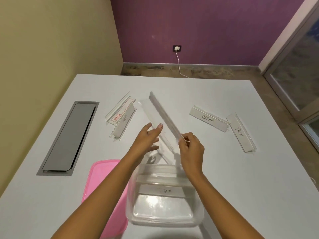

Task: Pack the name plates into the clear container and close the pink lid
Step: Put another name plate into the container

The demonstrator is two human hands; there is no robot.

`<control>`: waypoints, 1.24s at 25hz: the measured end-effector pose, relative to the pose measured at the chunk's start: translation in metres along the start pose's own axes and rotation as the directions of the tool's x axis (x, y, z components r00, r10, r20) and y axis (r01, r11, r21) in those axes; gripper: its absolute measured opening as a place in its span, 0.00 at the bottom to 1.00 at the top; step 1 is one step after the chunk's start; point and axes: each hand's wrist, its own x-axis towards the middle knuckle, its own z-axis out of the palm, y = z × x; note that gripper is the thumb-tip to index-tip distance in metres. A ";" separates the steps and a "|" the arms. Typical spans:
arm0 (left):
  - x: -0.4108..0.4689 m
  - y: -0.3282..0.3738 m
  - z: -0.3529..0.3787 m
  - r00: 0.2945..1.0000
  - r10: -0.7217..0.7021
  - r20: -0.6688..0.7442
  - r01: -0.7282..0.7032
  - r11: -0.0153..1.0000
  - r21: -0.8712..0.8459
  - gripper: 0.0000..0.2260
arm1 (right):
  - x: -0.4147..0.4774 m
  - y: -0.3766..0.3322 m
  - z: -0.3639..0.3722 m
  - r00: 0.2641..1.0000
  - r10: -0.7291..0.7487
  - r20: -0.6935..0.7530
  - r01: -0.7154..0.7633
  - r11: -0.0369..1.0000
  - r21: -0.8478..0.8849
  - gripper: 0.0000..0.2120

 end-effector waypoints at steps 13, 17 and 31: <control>-0.034 -0.008 -0.009 0.996 0.081 -0.022 -0.084 0.930 -0.357 0.19 | -0.041 -0.004 -0.027 0.914 -0.330 0.238 0.355 0.932 -0.070 0.18; -0.051 -0.017 -0.005 0.977 0.173 0.124 -0.137 0.957 -0.256 0.20 | -0.034 -0.012 -0.044 0.833 -0.158 0.531 0.165 0.986 0.035 0.29; -0.060 -0.084 -0.061 0.956 0.164 -0.245 -0.032 0.883 0.468 0.14 | -0.053 0.042 -0.053 0.715 -0.094 0.693 0.517 0.738 -0.433 0.28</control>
